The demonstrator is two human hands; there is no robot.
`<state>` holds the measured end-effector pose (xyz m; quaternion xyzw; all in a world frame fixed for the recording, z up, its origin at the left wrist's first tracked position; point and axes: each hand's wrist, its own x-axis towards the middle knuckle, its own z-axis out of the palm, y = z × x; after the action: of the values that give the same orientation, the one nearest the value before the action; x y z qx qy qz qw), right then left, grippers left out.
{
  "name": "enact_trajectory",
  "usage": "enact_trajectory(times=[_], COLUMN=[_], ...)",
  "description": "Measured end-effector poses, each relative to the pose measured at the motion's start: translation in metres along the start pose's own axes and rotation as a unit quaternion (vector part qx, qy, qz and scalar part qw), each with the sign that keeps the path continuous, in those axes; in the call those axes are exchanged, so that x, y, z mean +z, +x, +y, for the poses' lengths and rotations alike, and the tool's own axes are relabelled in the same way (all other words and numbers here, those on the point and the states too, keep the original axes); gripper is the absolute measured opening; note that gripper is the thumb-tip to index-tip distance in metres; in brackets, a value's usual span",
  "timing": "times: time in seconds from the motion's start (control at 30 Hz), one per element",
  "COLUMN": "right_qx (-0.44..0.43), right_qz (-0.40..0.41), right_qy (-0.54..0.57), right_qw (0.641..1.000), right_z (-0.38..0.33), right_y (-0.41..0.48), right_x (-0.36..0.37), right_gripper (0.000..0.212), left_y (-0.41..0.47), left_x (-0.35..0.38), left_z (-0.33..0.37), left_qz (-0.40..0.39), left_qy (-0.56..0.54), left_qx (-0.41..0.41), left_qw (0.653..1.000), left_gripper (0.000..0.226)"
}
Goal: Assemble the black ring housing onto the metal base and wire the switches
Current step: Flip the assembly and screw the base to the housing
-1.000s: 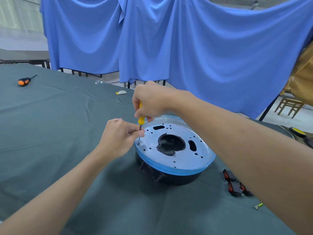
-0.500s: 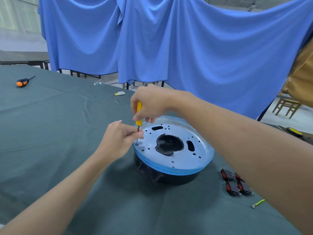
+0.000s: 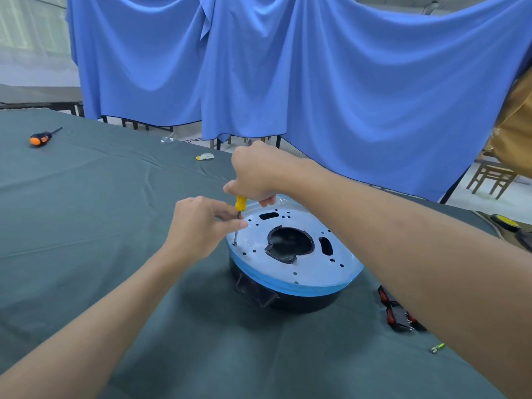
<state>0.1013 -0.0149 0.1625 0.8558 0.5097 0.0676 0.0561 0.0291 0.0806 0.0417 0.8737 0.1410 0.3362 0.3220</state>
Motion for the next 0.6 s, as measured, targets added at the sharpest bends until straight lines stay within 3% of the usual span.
enact_trajectory(times=[0.1,0.23,0.37,0.47,0.6], right_qx=[-0.01,-0.056,-0.076,-0.045,-0.035], right_qz=[0.002,-0.049,-0.023,-0.02,-0.022], right_qy=[0.008,0.042,-0.008,0.029,0.046], right_qw=[1.0,0.996,0.997,0.998,0.998], right_z=[-0.001,-0.001,-0.003,-0.003,-0.004], right_y=[-0.001,-0.005,-0.007,-0.001,0.003], right_x=[-0.003,-0.012,-0.01,-0.004,0.004], right_gripper=[0.035,0.019,0.013,0.007,0.033], left_y=[0.002,0.001,-0.001,-0.001,0.001], left_x=[0.0,-0.002,-0.002,0.0,0.0], left_z=[0.002,0.0,0.003,0.002,-0.001], left_qz=[-0.007,-0.03,-0.069,-0.037,-0.019], left_qy=[0.01,0.016,0.008,-0.026,0.006], left_qx=[-0.002,0.007,0.012,-0.01,-0.004], left_qw=[1.0,0.999,0.997,0.999,1.0], left_gripper=[0.008,0.008,0.011,0.005,0.011])
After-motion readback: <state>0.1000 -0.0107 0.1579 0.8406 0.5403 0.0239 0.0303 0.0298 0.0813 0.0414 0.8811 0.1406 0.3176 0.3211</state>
